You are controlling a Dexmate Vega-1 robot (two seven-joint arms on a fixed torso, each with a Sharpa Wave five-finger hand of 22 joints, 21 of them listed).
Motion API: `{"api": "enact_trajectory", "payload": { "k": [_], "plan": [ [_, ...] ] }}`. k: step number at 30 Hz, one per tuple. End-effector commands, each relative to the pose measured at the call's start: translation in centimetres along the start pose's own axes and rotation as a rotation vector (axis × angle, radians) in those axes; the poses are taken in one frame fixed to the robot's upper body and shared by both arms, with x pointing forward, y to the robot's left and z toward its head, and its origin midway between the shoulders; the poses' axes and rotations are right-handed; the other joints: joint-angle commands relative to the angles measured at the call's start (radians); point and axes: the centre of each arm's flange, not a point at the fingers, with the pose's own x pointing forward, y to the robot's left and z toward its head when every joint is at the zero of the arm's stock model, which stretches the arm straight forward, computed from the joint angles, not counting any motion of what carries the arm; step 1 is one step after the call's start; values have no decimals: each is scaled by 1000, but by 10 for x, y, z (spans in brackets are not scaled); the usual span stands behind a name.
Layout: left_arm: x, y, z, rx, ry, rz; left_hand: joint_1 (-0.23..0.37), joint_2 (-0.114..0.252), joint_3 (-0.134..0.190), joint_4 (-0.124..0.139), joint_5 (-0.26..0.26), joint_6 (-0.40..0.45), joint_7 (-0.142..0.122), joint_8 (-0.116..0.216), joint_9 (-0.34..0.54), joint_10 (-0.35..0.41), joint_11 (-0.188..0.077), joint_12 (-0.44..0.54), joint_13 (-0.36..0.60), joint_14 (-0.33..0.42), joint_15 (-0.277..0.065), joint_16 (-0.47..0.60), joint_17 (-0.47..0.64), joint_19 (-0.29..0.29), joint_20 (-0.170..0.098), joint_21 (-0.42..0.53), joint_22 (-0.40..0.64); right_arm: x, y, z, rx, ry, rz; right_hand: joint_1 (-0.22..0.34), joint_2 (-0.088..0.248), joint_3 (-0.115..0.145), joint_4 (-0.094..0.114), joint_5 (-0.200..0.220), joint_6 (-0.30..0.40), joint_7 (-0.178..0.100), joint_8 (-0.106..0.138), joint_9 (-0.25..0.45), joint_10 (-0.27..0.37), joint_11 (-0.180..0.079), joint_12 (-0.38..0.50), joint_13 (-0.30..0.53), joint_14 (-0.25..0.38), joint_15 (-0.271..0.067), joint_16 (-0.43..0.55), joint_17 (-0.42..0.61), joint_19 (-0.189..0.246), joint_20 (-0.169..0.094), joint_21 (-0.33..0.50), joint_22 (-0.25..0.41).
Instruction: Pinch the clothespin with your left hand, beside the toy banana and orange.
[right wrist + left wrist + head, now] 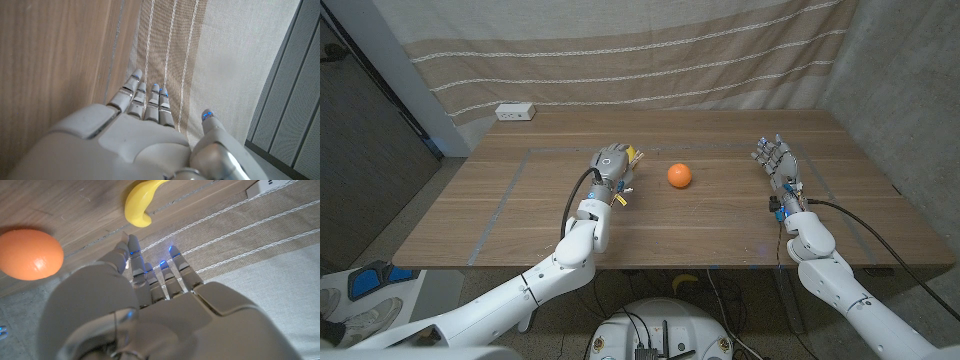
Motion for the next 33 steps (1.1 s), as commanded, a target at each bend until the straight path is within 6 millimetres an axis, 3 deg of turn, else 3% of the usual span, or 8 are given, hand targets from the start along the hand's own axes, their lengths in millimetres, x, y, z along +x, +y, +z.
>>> {"api": "enact_trajectory", "payload": {
  "k": [1,33],
  "plan": [
    [-3,10,-7,-103,-23,68,3,13,11,5,8,-6,-7,43,152,9,-3,7,4,9,-64,2,2,6,-9,10,4,0,2,1,-6,-2,0,-8,15,2,-4,-3,9,0,1,4,5,0,-1,4,3,0,1,4,8,0,2,6],
    [-4,32,-27,-357,-32,108,-20,7,39,14,15,-27,-16,104,236,32,-9,9,5,28,-77,2,0,17,-16,24,5,1,14,8,-28,-18,6,-9,15,3,-7,-3,10,1,1,4,7,0,-2,4,4,-1,0,5,8,-1,1,6]
  ]
}}
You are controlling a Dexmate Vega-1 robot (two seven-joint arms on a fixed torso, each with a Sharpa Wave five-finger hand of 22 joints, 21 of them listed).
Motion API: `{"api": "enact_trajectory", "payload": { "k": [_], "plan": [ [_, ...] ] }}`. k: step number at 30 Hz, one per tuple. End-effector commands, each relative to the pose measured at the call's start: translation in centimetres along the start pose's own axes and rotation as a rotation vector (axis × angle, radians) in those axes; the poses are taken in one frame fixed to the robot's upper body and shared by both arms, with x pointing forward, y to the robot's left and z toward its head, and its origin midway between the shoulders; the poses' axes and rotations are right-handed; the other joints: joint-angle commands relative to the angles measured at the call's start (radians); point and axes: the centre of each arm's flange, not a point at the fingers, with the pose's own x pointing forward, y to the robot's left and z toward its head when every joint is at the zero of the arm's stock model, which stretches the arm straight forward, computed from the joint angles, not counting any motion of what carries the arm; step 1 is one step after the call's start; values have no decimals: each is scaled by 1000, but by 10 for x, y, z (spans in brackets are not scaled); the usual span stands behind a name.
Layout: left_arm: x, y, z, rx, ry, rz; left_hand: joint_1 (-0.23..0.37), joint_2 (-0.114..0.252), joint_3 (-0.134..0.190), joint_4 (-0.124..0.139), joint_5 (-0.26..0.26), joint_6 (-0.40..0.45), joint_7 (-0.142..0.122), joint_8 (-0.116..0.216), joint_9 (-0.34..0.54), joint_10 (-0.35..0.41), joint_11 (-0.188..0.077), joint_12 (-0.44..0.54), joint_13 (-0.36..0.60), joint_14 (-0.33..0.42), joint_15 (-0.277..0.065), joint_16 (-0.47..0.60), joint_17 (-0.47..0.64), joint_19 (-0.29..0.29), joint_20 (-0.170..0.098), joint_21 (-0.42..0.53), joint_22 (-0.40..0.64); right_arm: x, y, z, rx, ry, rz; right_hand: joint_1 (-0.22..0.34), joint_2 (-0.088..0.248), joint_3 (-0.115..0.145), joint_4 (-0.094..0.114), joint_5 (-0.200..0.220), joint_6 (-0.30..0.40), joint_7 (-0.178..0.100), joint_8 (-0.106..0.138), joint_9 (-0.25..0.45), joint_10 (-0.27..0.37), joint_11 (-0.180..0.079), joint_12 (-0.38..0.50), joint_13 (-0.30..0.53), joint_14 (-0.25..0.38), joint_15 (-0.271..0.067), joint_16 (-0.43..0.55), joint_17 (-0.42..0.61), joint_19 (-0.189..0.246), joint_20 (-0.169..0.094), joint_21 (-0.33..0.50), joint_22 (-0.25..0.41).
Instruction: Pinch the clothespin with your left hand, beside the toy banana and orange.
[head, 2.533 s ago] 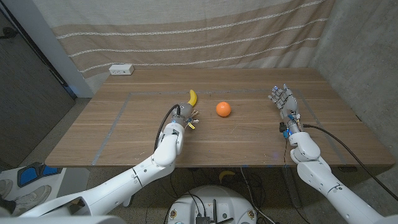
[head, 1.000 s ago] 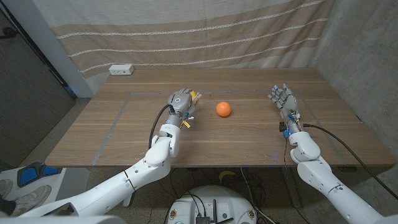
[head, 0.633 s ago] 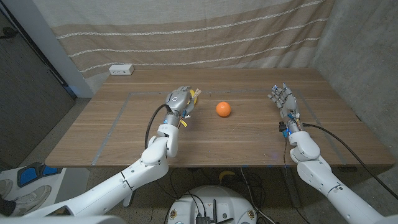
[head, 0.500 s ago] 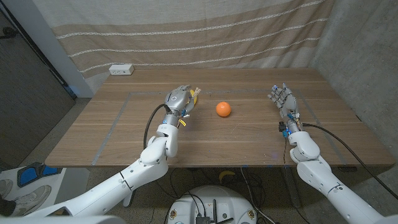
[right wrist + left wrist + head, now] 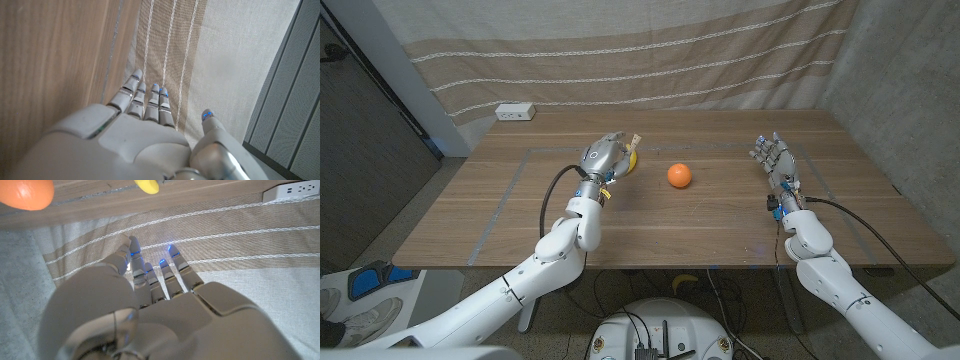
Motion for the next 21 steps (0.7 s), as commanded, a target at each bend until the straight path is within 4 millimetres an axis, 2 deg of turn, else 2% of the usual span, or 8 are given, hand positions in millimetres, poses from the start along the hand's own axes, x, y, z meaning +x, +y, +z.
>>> {"api": "enact_trajectory", "payload": {
  "k": [1,21],
  "plan": [
    [1,11,-7,-91,-19,10,-11,-1,11,1,5,2,-6,88,237,8,-3,5,5,13,-76,2,2,6,-6,9,5,-1,6,4,-12,-10,4,-8,15,3,-7,-3,10,2,1,4,7,1,-2,4,4,-1,0,5,8,-1,1,6],
    [7,23,-21,-228,-75,-30,-27,-3,21,5,6,-13,-15,115,277,-5,1,-1,6,2,-76,-4,3,17,-3,18,5,-6,21,15,-42,-30,15,-8,16,4,-9,-3,11,1,1,4,7,0,-2,4,4,-2,0,5,8,-1,0,6]
  ]
}}
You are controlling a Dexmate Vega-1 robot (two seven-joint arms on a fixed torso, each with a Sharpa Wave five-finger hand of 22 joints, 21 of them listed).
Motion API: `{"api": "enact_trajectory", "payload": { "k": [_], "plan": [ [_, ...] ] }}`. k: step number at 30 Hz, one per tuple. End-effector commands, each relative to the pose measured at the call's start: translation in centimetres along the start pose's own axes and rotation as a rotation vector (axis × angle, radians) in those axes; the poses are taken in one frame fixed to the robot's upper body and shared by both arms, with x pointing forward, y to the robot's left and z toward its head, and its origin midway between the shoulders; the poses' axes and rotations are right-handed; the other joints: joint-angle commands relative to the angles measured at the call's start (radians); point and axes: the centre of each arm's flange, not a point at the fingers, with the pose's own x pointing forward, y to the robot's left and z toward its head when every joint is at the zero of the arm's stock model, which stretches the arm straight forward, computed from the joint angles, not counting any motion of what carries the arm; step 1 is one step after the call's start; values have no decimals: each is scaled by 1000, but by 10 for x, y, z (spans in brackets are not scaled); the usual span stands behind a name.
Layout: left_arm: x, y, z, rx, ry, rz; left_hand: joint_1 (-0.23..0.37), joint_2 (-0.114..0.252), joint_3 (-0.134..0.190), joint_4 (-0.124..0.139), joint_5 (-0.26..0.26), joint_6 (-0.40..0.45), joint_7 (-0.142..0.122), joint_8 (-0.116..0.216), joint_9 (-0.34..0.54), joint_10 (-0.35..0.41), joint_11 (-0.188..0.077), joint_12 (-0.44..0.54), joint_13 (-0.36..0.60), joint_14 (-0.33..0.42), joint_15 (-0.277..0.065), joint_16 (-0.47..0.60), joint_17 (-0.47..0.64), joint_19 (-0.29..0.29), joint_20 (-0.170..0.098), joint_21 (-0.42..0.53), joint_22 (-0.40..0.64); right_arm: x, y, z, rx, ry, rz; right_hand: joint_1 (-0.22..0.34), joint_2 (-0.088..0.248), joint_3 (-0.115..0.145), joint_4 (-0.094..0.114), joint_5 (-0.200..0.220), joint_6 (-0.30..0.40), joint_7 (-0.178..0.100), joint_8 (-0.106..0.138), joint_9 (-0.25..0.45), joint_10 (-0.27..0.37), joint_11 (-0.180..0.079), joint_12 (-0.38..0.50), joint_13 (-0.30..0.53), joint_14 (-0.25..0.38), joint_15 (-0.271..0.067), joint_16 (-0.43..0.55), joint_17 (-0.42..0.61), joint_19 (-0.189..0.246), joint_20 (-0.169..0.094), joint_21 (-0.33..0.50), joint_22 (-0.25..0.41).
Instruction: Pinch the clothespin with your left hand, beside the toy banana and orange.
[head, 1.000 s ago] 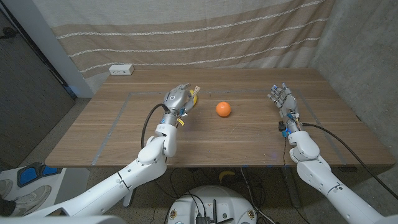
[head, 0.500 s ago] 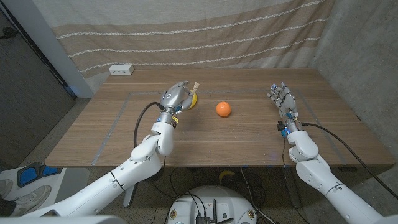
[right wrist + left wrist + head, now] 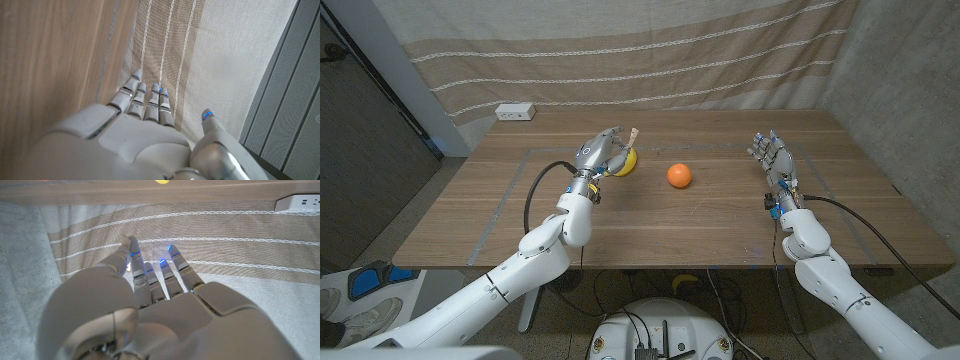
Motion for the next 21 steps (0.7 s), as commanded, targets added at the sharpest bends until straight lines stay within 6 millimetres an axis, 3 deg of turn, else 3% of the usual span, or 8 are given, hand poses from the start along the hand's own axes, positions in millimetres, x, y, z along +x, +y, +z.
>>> {"api": "enact_trajectory", "payload": {
  "k": [1,21],
  "plan": [
    [3,8,-7,-78,-31,-33,-5,6,6,3,6,-1,-7,75,279,-6,2,-2,1,0,-76,-4,3,9,4,6,6,-4,10,7,-19,-13,6,-7,16,-1,-4,-3,11,1,1,4,7,2,-2,4,3,-2,-1,5,8,-1,0,6],
    [9,19,-28,-225,-44,-120,-21,6,12,9,9,-14,-13,98,314,-21,0,-6,1,-20,-67,-8,4,6,5,10,6,-9,34,24,-67,-31,21,-7,15,-1,-6,-3,13,1,1,4,8,0,-3,4,1,-3,-2,5,7,-1,-1,6]
  ]
}}
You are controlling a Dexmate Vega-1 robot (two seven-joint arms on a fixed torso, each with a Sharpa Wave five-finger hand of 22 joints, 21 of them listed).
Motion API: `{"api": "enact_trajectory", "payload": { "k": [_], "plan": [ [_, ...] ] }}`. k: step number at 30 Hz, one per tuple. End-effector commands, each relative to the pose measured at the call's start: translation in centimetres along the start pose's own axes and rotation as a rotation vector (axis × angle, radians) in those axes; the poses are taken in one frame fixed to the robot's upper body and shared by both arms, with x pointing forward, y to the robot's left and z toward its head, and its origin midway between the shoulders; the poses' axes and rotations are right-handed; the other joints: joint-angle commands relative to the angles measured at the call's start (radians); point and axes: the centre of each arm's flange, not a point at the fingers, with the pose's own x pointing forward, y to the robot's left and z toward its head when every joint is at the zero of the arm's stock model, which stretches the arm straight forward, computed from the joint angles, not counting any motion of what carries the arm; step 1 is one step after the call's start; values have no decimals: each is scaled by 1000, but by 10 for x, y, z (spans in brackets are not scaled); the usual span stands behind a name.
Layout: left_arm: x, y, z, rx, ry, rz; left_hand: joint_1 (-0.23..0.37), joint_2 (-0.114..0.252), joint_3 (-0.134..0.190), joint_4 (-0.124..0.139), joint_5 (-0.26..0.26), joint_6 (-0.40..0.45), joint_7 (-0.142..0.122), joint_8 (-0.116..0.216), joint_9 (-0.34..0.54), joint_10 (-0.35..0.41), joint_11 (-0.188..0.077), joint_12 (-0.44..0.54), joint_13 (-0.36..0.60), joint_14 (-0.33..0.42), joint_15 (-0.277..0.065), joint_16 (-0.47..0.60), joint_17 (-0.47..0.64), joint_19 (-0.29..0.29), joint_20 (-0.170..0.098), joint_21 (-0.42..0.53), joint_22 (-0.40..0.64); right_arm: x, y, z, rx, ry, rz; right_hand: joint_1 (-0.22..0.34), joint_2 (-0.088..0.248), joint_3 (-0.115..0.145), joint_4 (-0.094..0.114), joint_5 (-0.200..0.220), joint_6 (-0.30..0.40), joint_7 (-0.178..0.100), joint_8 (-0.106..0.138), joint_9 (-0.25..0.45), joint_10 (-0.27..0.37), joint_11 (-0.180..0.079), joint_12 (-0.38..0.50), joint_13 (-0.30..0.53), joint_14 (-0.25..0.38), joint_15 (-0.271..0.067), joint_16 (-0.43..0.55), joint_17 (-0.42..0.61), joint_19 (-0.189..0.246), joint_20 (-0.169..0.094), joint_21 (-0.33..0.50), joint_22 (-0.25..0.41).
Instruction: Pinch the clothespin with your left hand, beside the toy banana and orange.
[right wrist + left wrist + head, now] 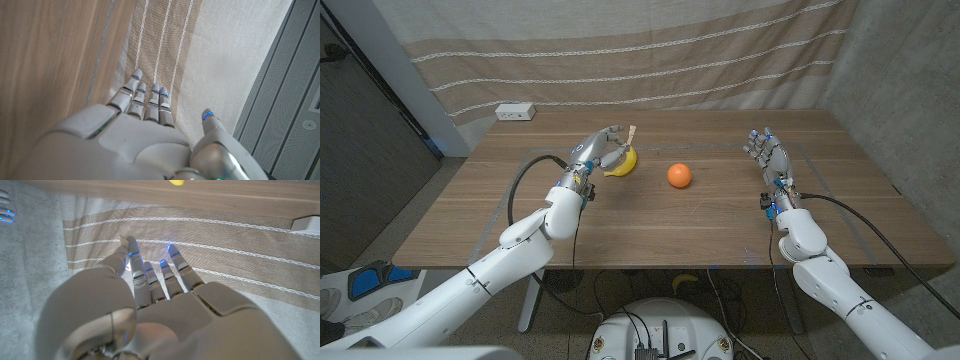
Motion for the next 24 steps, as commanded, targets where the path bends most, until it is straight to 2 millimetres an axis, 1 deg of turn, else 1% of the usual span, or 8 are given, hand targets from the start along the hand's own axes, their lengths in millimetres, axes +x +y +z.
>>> {"api": "enact_trajectory", "payload": {
  "k": [1,14,24],
  "plan": [
    [3,10,-12,-96,-17,-45,-4,10,7,2,5,-1,-8,31,316,-3,3,-2,2,-2,-67,-3,1,6,4,6,1,-3,16,12,-30,-11,8,-8,15,2,-3,-3,12,1,1,4,7,0,-3,4,2,-4,-2,5,7,-1,-1,6],
    [8,21,-23,-166,-54,-66,-9,9,12,1,7,-9,-8,45,336,-5,5,-1,2,-4,-66,-2,0,6,4,9,2,-8,35,19,-45,-19,7,-8,14,2,-5,-3,13,1,1,4,8,-1,-3,4,3,-3,-2,5,7,-1,-1,6],
    [8,28,-31,-183,-88,-80,-10,10,15,-3,7,-9,-6,56,350,-6,5,0,2,-5,-66,-1,0,4,4,11,2,-18,47,22,-50,-20,-2,-8,14,2,-5,-3,13,1,0,4,9,0,-3,4,3,-3,-3,5,7,-1,-1,6]
  ]
}}
